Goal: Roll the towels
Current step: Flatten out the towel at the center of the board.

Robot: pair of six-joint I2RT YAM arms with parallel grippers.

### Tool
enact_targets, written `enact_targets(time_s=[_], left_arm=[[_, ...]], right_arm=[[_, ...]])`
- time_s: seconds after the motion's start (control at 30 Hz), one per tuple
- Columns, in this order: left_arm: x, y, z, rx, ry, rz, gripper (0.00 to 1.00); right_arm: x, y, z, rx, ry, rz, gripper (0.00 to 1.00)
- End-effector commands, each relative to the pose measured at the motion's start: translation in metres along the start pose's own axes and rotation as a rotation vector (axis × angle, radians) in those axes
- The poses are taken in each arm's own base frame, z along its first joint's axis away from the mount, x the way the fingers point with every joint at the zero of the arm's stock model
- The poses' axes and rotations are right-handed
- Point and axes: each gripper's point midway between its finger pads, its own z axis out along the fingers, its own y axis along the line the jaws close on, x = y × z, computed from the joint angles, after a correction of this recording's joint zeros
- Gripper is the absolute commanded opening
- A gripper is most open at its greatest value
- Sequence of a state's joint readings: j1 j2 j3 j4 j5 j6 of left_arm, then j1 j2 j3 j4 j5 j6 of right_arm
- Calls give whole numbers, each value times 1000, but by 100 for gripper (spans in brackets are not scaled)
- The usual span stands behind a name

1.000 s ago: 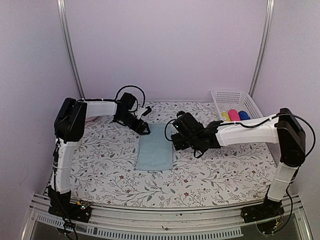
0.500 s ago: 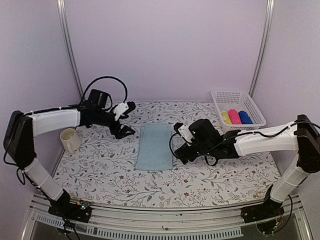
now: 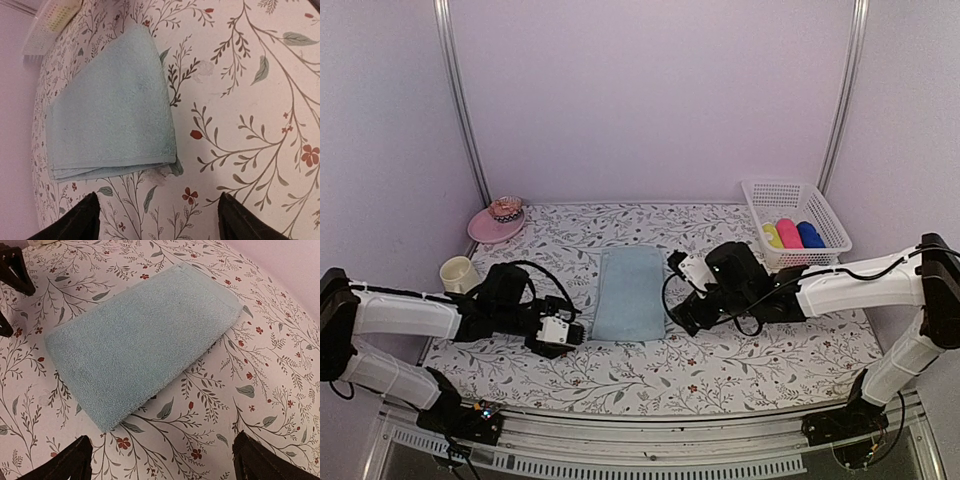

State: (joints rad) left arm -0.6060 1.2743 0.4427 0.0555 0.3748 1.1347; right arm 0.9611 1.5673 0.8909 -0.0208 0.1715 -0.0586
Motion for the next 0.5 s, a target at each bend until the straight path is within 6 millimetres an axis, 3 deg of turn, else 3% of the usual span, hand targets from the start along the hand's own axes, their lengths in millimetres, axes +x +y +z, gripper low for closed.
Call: enact_targets(time_s=[0.0,0.47], left_arm=[[-13,20,7,-138,11,175,80],[-1,0,54,-114,150,287,66]], right_arm=[[-8,0,-14,-14,-47,46,99],[0,0,-29,-16,-62,99,99]])
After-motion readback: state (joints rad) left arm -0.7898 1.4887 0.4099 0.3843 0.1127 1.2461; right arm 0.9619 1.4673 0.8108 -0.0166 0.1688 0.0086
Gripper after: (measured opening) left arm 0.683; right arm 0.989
